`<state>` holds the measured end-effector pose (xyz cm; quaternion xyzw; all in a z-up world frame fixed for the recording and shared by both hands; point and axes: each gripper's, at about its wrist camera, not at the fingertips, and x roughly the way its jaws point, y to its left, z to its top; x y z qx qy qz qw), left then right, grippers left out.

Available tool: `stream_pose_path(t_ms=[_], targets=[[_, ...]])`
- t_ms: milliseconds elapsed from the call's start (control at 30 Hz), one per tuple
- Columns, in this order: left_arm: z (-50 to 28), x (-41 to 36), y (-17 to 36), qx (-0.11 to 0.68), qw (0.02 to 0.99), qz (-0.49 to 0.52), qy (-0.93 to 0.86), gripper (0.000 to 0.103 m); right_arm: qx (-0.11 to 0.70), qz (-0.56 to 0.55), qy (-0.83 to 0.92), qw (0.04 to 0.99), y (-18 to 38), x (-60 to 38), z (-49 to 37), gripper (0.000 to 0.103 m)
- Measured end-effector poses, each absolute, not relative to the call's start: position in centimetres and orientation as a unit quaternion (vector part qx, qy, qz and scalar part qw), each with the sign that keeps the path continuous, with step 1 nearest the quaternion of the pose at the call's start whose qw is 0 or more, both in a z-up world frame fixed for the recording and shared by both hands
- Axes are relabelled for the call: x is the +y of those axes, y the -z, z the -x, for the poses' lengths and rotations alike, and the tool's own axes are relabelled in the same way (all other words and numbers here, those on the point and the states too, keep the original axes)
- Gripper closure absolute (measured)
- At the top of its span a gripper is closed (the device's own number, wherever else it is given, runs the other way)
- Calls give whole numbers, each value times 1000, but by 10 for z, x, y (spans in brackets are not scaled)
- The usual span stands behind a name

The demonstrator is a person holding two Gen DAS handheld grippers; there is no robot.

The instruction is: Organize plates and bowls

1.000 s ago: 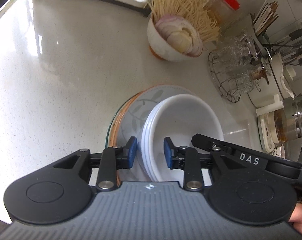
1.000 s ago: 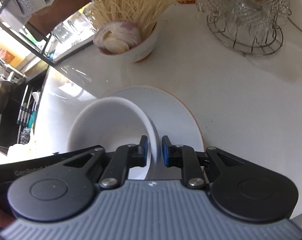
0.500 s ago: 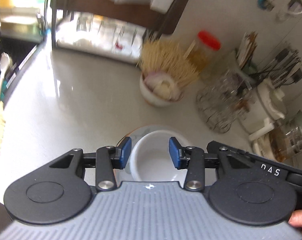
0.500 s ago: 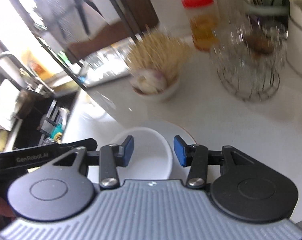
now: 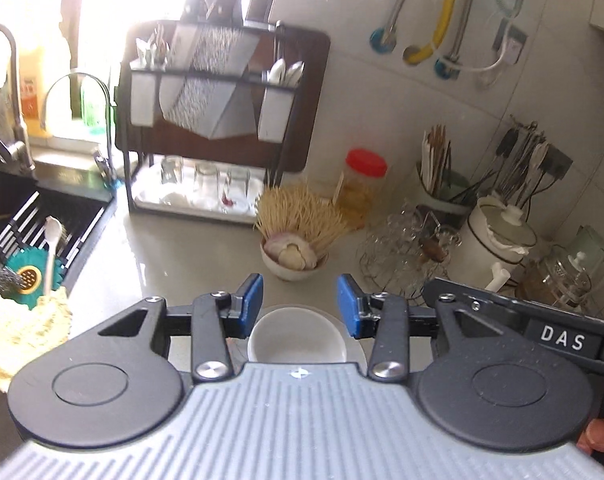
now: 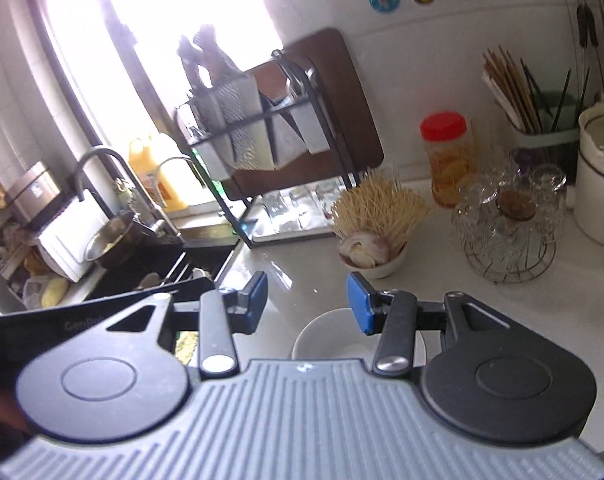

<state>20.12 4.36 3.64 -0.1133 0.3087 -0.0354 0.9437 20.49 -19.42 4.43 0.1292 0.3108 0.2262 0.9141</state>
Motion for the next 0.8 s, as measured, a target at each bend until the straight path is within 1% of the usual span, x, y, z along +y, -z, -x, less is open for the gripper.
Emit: stream_pose_path(t_ms=[200, 367, 533, 633, 800], targets=[[-151, 33, -46, 289, 953, 93, 22, 56, 285, -121, -213, 927, -59, -210, -161, 55], [-113, 28, -47, 283, 955, 88, 20, 56, 276, -118, -209, 931, -60, -218, -128, 55], [-78, 21, -43, 290, 953, 89, 26, 56, 278, -111, -203, 932, -56, -221, -97, 55], [-60, 18, -38, 298, 950, 92, 29, 52, 284, -106, -196, 933, -49, -222, -81, 55], [-35, 15, -29, 312, 945, 90, 31, 52, 295, -93, -183, 933, -38, -226, -57, 55]])
